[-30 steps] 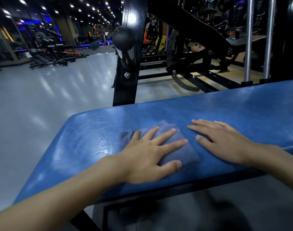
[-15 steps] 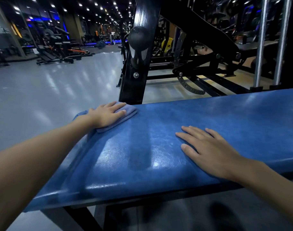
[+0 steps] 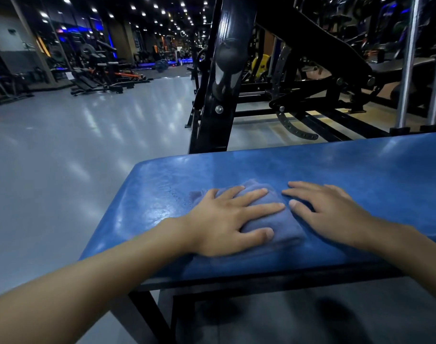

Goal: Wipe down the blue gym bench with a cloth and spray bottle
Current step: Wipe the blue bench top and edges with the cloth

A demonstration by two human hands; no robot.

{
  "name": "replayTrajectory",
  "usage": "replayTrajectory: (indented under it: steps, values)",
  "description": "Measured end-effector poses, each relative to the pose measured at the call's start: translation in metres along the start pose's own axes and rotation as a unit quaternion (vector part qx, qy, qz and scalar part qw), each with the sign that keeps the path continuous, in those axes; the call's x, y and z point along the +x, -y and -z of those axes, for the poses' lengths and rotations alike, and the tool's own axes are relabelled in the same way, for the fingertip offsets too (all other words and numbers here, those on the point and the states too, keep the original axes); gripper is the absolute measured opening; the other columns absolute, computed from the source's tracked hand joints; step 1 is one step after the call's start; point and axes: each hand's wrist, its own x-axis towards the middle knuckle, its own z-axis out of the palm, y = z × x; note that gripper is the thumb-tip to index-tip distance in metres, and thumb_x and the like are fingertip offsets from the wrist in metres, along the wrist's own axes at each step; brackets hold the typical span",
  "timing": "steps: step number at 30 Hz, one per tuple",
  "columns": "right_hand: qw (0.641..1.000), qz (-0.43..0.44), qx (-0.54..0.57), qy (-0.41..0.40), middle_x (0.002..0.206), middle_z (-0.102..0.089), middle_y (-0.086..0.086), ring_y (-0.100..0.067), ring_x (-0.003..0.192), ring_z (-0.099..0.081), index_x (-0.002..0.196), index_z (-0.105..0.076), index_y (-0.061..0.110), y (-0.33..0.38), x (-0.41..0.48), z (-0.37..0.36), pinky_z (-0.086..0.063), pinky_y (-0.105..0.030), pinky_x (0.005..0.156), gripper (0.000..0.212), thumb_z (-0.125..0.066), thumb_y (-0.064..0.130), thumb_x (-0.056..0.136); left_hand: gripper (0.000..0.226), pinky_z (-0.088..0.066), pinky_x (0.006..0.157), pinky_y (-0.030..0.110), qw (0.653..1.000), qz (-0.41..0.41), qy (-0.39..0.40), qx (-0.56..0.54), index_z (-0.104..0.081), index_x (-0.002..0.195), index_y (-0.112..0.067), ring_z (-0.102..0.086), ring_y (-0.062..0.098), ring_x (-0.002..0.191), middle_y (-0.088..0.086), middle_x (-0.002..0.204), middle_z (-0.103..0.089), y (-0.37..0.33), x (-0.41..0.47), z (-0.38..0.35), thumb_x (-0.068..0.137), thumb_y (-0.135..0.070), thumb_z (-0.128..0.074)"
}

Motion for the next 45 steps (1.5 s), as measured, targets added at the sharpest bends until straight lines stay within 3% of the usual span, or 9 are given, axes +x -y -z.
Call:
replayTrajectory:
  steps: [3,10,14,16,19,29,34,41,45]
  values:
    - [0.999,0.012,0.018,-0.033,0.153,-0.036,0.012,-0.003,0.144,-0.021,0.141,-0.045,0.033,0.02,0.004,-0.003,-0.014,-0.04,0.119,0.042,-0.038,0.038,0.1,0.061,-0.014,0.115,0.05,0.999,0.032,0.012,-0.029,-0.009,0.144,-0.065,-0.006,0.011,0.151,-0.02,0.164,-0.004,0.029,0.01,0.0,0.084,-0.078,-0.013]
    - [0.999,0.025,-0.022,0.03,0.159,-0.014,0.02,0.004,0.145,-0.002,0.147,-0.027,0.04,0.049,0.001,-0.02,0.0,-0.036,0.119,0.046,-0.019,0.043,0.102,0.07,-0.014,0.117,0.058,0.979,0.199,0.015,-0.038,-0.013,0.145,-0.063,-0.011,0.014,0.151,-0.019,0.164,-0.009,0.147,0.02,0.006,0.078,-0.082,-0.011]
    - [0.999,0.021,-0.036,0.028,0.159,-0.014,0.021,0.005,0.144,-0.003,0.146,-0.026,0.042,0.05,0.0,-0.019,-0.001,-0.036,0.119,0.045,-0.018,0.043,0.101,0.08,-0.01,0.12,0.051,0.951,0.302,0.016,-0.069,-0.016,0.149,-0.057,-0.016,0.027,0.15,-0.008,0.166,-0.011,0.208,0.011,0.007,0.074,-0.085,-0.014]
    - [0.999,0.02,-0.041,0.03,0.159,-0.013,0.022,0.005,0.144,-0.003,0.146,-0.025,0.043,0.051,0.001,-0.02,-0.002,-0.036,0.119,0.046,-0.018,0.044,0.101,0.076,-0.013,0.118,0.057,0.944,0.325,0.017,-0.047,-0.012,0.145,-0.063,-0.017,0.029,0.15,-0.013,0.165,-0.01,0.208,0.008,0.003,0.073,-0.089,-0.01]
    - [0.998,0.021,-0.039,0.033,0.159,-0.013,0.022,0.005,0.144,-0.004,0.146,-0.025,0.043,0.052,0.001,-0.019,-0.002,-0.036,0.119,0.046,-0.017,0.044,0.101,0.075,-0.014,0.114,0.064,0.949,0.314,0.025,-0.021,-0.008,0.145,-0.064,-0.013,0.028,0.151,-0.018,0.164,-0.006,0.178,0.001,0.004,0.073,-0.086,-0.004]
    - [1.0,0.005,-0.009,0.023,0.157,-0.025,0.02,0.002,0.145,-0.012,0.142,-0.038,0.042,0.049,0.005,-0.019,-0.006,-0.039,0.119,0.044,-0.027,0.044,0.1,0.062,-0.012,0.115,0.057,1.0,0.018,-0.002,0.012,0.003,0.143,-0.065,-0.003,0.021,0.152,-0.018,0.165,0.0,0.023,-0.068,-0.001,0.084,-0.076,-0.01]
    - [0.999,0.045,-0.002,0.007,0.158,-0.023,0.017,0.001,0.146,-0.009,0.145,-0.035,0.038,0.073,0.002,-0.02,-0.003,-0.039,0.12,0.046,-0.03,0.044,0.1,0.063,-0.013,0.116,0.055,0.997,0.072,0.017,-0.008,-0.003,0.142,-0.067,-0.004,0.016,0.152,-0.022,0.164,0.0,0.06,-0.055,0.001,0.081,-0.081,-0.008]
    - [0.995,0.07,-0.045,0.062,0.161,-0.006,0.021,0.003,0.146,0.003,0.149,-0.02,0.044,0.085,-0.001,-0.029,0.001,-0.038,0.12,0.049,-0.016,0.05,0.1,0.071,-0.011,0.12,0.052,0.963,0.26,0.007,-0.077,-0.013,0.141,-0.069,-0.004,0.015,0.152,-0.015,0.165,-0.008,0.175,-0.058,0.004,0.072,-0.089,-0.011]
    - [0.994,0.069,-0.054,0.067,0.16,-0.005,0.022,0.003,0.146,0.003,0.149,-0.019,0.044,0.086,-0.001,-0.028,0.0,-0.039,0.12,0.049,-0.016,0.051,0.1,0.066,-0.01,0.12,0.054,0.953,0.294,-0.004,-0.077,-0.016,0.143,-0.065,-0.005,0.019,0.152,-0.018,0.164,-0.007,0.162,-0.064,0.003,0.079,-0.082,-0.014]
